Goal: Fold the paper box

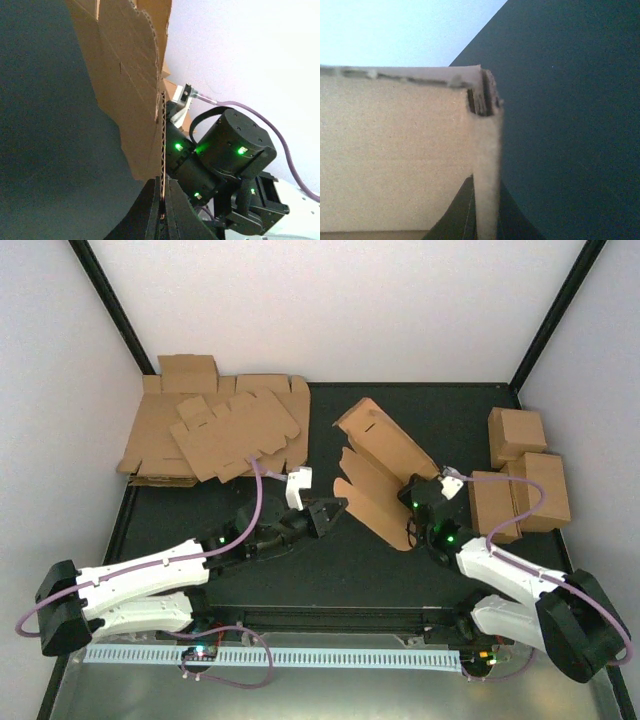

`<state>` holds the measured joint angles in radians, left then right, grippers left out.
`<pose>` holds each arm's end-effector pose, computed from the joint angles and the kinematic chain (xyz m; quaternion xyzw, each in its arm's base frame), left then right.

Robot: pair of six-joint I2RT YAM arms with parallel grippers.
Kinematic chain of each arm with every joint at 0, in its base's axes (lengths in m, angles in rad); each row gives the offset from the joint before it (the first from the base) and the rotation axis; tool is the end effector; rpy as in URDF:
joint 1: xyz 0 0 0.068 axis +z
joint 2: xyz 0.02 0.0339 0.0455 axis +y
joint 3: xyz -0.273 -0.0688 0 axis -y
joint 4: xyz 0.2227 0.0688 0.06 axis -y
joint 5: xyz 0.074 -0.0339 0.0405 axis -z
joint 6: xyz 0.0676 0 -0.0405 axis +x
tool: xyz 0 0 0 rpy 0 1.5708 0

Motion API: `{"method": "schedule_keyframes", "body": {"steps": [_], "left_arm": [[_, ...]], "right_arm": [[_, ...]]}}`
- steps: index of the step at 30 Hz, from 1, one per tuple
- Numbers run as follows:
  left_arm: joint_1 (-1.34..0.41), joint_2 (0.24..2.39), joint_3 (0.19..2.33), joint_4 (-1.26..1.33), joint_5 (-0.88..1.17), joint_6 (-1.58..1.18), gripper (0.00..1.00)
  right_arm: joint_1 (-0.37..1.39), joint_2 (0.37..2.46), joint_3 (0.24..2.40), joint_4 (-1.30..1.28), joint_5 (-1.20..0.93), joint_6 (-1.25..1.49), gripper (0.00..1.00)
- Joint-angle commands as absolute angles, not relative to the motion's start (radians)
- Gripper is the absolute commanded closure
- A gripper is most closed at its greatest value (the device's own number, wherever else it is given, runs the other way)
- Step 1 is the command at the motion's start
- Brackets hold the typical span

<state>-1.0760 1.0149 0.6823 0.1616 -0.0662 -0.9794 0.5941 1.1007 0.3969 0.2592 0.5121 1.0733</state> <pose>0.1205 -0.2139 0.3053 0.0156 0.7646 -0.5381 0.3544 0.2050 0.0985 0.2013 0.3255 0.7626 0.2384 0.5057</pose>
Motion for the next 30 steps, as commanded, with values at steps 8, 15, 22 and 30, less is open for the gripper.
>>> {"method": "schedule_keyframes", "body": {"steps": [8,15,22,30], "left_arm": [[-1.078,1.026,0.736,0.065,-0.188,-0.847,0.98],[-1.019,1.013,0.788,-0.075,-0.157,-0.748,0.98],[-0.938,0.999,0.832,-0.207,-0.025,-0.689,0.98],[-0.891,0.965,0.937,-0.423,0.121,-0.579,0.98]], "right_arm": [[0.595,1.079,0.404,0.327,0.457,1.029,0.39],[0.596,0.984,0.353,0.233,0.271,0.953,0.17],[0.595,0.826,0.304,0.12,0.082,0.857,0.04],[0.595,0.704,0.316,0.011,-0.029,0.621,0.02]]}}
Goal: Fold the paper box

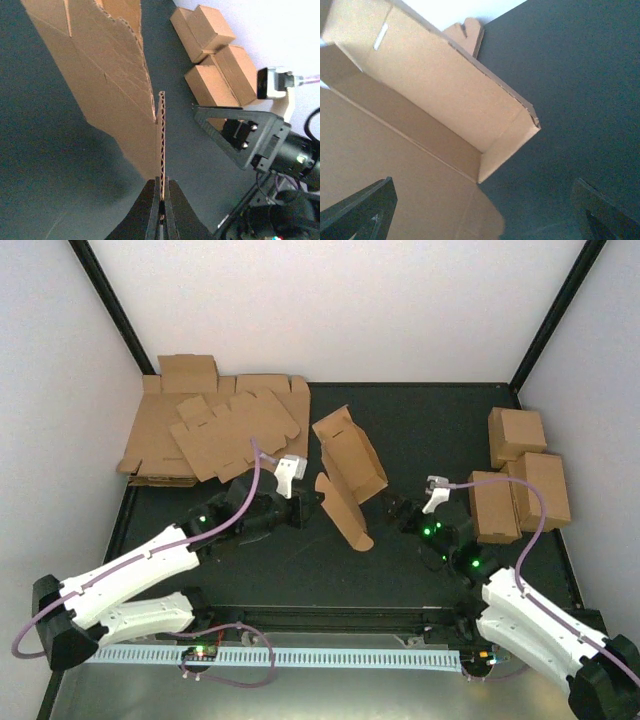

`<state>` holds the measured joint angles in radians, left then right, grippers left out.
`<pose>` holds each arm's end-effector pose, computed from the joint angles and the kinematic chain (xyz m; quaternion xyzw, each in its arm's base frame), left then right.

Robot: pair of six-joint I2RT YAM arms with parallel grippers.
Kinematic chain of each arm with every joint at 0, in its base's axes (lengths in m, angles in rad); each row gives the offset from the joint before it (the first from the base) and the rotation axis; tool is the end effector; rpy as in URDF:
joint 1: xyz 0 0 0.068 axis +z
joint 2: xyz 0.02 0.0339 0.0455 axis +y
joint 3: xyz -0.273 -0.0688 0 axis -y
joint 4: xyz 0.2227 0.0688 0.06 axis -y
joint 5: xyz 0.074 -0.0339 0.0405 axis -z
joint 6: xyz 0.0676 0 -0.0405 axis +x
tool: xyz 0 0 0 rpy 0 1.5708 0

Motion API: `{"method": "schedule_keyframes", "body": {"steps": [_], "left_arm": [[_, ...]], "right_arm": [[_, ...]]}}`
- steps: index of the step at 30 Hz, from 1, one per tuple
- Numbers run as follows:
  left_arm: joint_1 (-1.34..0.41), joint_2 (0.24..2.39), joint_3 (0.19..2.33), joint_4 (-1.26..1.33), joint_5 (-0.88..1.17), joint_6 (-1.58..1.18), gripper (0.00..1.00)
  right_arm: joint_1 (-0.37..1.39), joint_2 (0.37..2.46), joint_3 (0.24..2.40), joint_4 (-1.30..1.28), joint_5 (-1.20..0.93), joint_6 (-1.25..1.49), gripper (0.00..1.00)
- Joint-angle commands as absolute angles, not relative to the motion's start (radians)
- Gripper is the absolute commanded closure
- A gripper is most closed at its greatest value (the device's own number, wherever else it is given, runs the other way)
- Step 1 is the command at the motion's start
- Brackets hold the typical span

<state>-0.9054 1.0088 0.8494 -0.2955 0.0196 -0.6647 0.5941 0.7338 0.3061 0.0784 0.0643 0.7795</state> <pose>0.1416 -0.1826 0.3062 0.1070 0.8415 -0.3801 0.3686 0.1497 0.0959 0.2101 0.0941 0.8136 0.3431 0.4599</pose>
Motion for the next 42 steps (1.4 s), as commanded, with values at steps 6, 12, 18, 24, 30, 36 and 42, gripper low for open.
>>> {"method": "schedule_keyframes", "body": {"steps": [6,12,18,24,30,36,42], "left_arm": [[-0.865,0.938,1.013,-0.6,0.186,-0.502,0.98],[-0.832,0.931,1.046,-0.66,0.351,-0.501,0.98],[-0.805,0.97,1.1,-0.817,0.386,-0.434,0.98],[-0.754,1.056,1.189,-0.996,0.468,-0.332,0.98],[-0.749,1.09,1.222,-1.015,0.48,-0.253,0.98],[-0.75,1.039,1.172,-0.911,0.473,-0.211,0.98],[-0.752,0.994,1.105,-0.8,0.467,-0.189,0.98]], "right_arm": [[0.595,0.7,0.379,-0.055,-0.068,0.493,0.01],[0.595,0.8,0.526,-0.239,0.03,0.416,0.01],[0.595,0.851,0.56,-0.227,-0.016,0.385,0.01],[0.596,0.898,0.589,-0.227,-0.079,0.37,0.01],[0.595,0.901,0.578,-0.198,-0.099,0.364,0.01],[0.595,0.882,0.587,-0.204,-0.089,0.354,0.01],[0.595,0.82,0.583,-0.196,-0.035,0.35,0.01]]}}
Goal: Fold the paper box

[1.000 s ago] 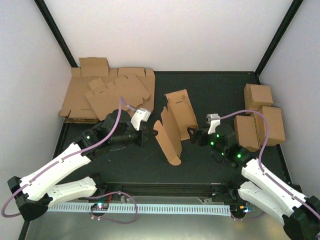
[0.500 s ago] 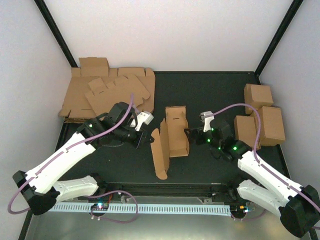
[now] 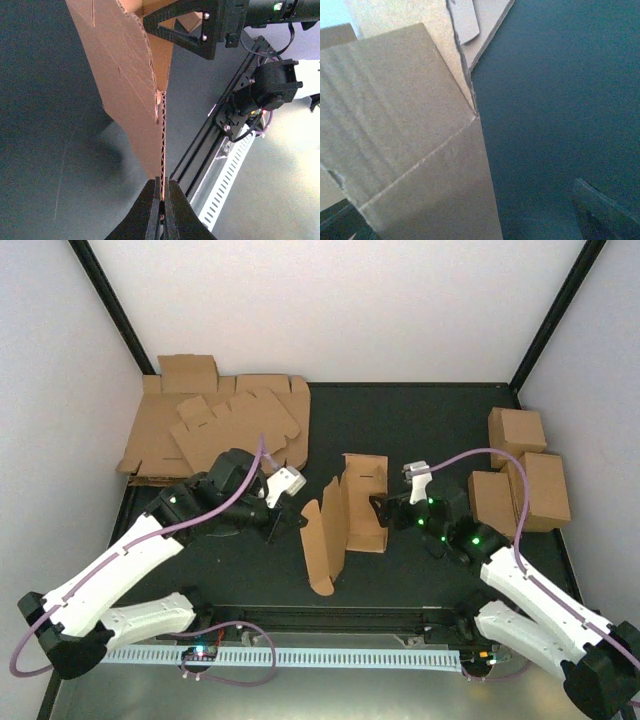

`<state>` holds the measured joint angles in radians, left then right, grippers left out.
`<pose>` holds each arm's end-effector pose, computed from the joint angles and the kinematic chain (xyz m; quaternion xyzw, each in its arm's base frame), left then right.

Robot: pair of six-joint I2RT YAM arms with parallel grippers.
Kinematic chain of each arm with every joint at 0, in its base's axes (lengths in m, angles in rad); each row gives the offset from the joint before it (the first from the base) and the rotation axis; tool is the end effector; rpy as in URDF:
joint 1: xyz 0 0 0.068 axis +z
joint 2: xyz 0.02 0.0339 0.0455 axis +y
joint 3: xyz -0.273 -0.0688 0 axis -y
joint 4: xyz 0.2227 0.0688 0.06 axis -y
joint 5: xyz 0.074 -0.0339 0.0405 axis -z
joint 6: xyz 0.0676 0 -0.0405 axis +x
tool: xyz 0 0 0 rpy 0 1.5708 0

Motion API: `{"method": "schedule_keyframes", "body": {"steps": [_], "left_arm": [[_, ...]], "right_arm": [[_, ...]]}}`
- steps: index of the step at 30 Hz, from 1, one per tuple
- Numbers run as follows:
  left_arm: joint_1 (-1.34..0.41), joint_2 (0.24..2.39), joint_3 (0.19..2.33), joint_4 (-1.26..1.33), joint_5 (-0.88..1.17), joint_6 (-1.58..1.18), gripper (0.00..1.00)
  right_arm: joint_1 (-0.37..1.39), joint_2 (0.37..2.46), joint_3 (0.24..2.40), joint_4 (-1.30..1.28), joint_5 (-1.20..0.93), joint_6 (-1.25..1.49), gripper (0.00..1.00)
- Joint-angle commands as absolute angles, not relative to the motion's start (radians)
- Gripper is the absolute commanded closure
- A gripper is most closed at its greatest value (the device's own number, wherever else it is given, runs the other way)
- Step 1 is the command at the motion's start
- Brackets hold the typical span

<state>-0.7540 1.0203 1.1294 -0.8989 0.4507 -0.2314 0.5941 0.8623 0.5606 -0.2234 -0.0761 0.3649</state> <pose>0.1161 -0.1495 0.3343 0.3150 0.8488 -0.3575 0.2292 0.1589 0.1135 0.2410 -0.1179 0.8579 0.2594 0.4275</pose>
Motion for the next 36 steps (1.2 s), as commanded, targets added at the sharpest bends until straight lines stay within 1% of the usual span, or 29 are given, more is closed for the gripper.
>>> {"method": "schedule_keyframes", "body": {"steps": [1,6,11,13,20,31,36], "left_arm": [[-0.752,0.99,1.094,-0.785,0.462,-0.184,0.98],[-0.773,0.967,1.002,-0.667,0.405,-0.17,0.98],[-0.834,0.894,0.874,-0.485,0.292,-0.164,0.98],[-0.865,0.88,0.848,-0.452,0.232,-0.15,0.98],[-0.969,0.91,0.845,-0.468,0.054,-0.09,0.98],[-1.0,0.962,0.868,-0.495,0.007,-0.081,0.99],[-1.003,0.971,0.879,-0.518,-0.044,-0.09,0.98]], "right_arm": [[0.596,0.813,0.584,-0.194,-0.027,0.35,0.01],[0.595,0.801,0.591,-0.198,-0.015,0.333,0.01],[0.595,0.794,0.597,-0.216,0.001,0.324,0.01],[0.595,0.785,0.587,-0.21,0.004,0.321,0.01],[0.595,0.778,0.572,-0.199,0.006,0.328,0.01],[0.595,0.747,0.587,-0.232,0.039,0.336,0.01],[0.595,0.725,0.581,-0.242,-0.024,0.321,0.0]]}}
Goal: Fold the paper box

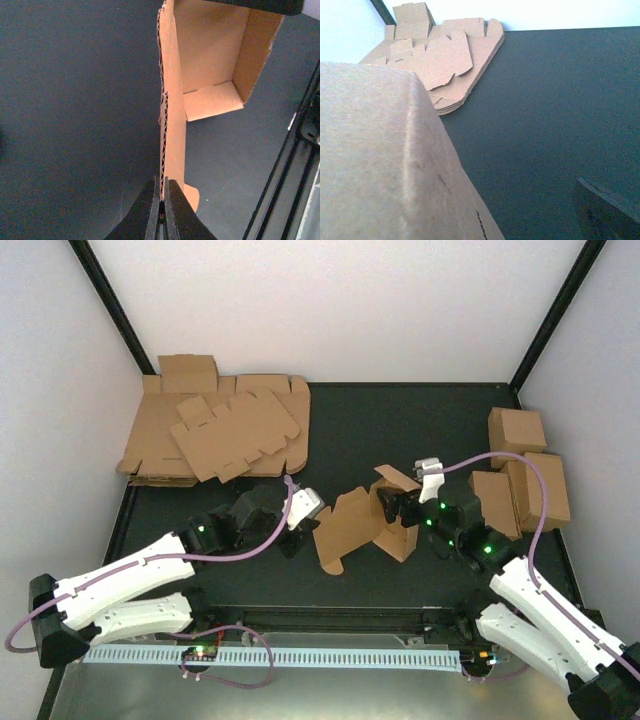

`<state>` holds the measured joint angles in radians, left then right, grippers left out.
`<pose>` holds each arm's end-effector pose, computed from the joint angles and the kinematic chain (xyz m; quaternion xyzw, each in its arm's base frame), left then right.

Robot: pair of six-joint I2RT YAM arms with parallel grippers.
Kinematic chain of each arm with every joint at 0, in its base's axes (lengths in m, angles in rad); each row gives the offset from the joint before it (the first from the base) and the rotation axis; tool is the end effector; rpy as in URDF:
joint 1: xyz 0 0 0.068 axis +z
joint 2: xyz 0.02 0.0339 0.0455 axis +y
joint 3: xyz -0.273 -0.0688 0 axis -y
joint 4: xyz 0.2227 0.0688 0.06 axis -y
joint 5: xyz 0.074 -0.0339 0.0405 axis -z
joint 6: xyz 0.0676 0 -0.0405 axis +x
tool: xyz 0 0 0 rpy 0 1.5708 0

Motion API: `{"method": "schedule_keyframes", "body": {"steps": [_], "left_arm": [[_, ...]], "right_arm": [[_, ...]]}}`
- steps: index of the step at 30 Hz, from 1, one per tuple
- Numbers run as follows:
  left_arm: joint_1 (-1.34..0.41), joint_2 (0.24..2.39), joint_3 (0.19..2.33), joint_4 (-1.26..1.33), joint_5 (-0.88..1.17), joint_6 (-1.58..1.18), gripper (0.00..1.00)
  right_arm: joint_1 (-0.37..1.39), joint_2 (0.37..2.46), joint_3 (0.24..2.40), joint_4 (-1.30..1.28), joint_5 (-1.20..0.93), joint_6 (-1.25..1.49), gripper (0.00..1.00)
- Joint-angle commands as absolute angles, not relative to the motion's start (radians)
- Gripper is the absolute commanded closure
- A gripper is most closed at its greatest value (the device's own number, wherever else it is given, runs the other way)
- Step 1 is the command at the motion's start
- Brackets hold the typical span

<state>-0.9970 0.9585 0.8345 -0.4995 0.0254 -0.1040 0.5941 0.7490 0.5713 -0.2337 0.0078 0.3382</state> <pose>0.1106 -0.1743 0.2862 0.3895 0.8001 -0.2482 0.3828 0.1492 0.1001 0.2625 -0.1046 0.8301 0.2433 0.4908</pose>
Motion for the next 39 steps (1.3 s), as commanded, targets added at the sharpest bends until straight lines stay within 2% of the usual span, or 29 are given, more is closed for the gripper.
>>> {"method": "schedule_keyframes", "body": {"steps": [1,4,8,14,18,29,39], "left_arm": [[-1.004,0.975,0.887,-0.527,-0.058,-0.092,0.98],[-1.003,0.998,0.92,-0.571,-0.091,-0.092,0.98],[-1.003,1.037,0.976,-0.609,-0.109,-0.104,0.99],[-1.002,1.036,1.085,-0.628,0.004,-0.175,0.98],[-0.989,0.996,1.084,-0.594,0.039,-0.229,0.97],[-0.846,1.007,1.04,-0.568,0.303,-0.365,0.97],[-0.784,1.046,0.972,-0.575,0.172,-0.291,0.99]], "right_arm": [[0.595,0.722,0.576,-0.239,-0.057,0.312,0.0],[0.596,0.712,0.555,-0.222,-0.149,0.295,0.0],[0.595,0.704,0.536,-0.206,-0.168,0.296,0.0],[0.596,0.666,0.548,-0.202,-0.16,0.285,0.0],[0.596,0.602,0.537,-0.193,-0.135,0.262,0.0],[0.595,0.465,0.478,-0.173,-0.072,0.271,0.0],[0.595,0.473,0.46,-0.168,-0.08,0.279,0.0]]}}
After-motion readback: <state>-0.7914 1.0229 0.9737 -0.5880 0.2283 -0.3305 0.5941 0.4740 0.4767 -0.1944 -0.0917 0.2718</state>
